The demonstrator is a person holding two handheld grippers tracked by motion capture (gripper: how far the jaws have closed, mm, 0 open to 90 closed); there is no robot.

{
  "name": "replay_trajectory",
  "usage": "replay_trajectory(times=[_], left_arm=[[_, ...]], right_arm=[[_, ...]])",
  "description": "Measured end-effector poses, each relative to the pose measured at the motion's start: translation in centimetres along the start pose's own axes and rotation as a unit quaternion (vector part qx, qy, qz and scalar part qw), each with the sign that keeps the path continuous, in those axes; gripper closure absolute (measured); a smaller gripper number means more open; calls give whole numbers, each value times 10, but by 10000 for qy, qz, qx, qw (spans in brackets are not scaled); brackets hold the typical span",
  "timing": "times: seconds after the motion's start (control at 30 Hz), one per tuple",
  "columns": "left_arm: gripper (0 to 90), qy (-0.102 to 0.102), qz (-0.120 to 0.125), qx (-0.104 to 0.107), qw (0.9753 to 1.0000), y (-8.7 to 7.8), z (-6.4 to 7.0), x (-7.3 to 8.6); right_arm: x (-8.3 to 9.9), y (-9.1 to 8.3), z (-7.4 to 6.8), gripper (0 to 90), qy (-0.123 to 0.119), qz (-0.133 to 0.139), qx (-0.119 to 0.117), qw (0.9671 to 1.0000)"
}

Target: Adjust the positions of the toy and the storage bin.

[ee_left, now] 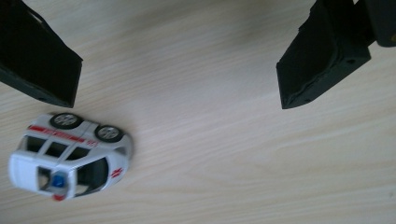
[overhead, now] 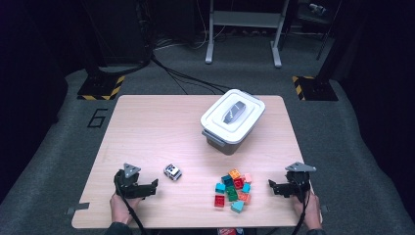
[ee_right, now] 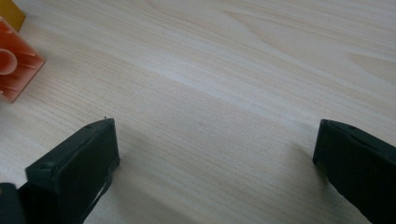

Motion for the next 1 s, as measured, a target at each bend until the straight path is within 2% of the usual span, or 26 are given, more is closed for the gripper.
replay_trajectory(times=[0.03,0.07,0.2,0.23,0.27,0.33,0.5,0.77,0.8,0.87,1.0], left_arm=[[1,0,0,0,10000,0,0,0],[1,56,-21,90,9999,2,7,-5],[1,300,-86,149,9994,8,21,-13],[0,300,-86,149,9994,8,21,-13],[0,381,-100,224,9990,11,26,-15],[0,379,-111,260,9989,13,29,-15],[0,562,-149,383,9976,24,42,-19],[0,662,-211,543,9961,37,57,-24],[0,727,-244,552,9955,39,58,-24],[0,652,-218,570,9960,41,60,-25],[0,691,-203,554,9959,44,63,-24]], right_arm=[[0,0,0,0,0,0,0,10000],[0,0,0,0,11,5,2,10000],[0,0,0,0,9,11,5,10000],[0,0,0,0,0,6,0,10000],[0,0,0,0,1,6,-1,10000],[0,0,0,0,1,6,-2,10000],[0,0,0,0,-1,10,-1,10000],[0,0,0,0,0,16,-10,10000],[0,0,0,0,-6,-7,-10,10000],[0,0,0,0,-16,-21,-25,10000],[0,0,0,0,-15,-24,-27,10000]])
Point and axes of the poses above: each handheld gripper's, and its own axes: y roughly forward along the jaws, x roughly out of its underside, z roughly to its right, the point moved 5 cm from there along y, roughly forward along the jaws, and after that the axes turned 3 degrees about y, right-handed, at the moved point
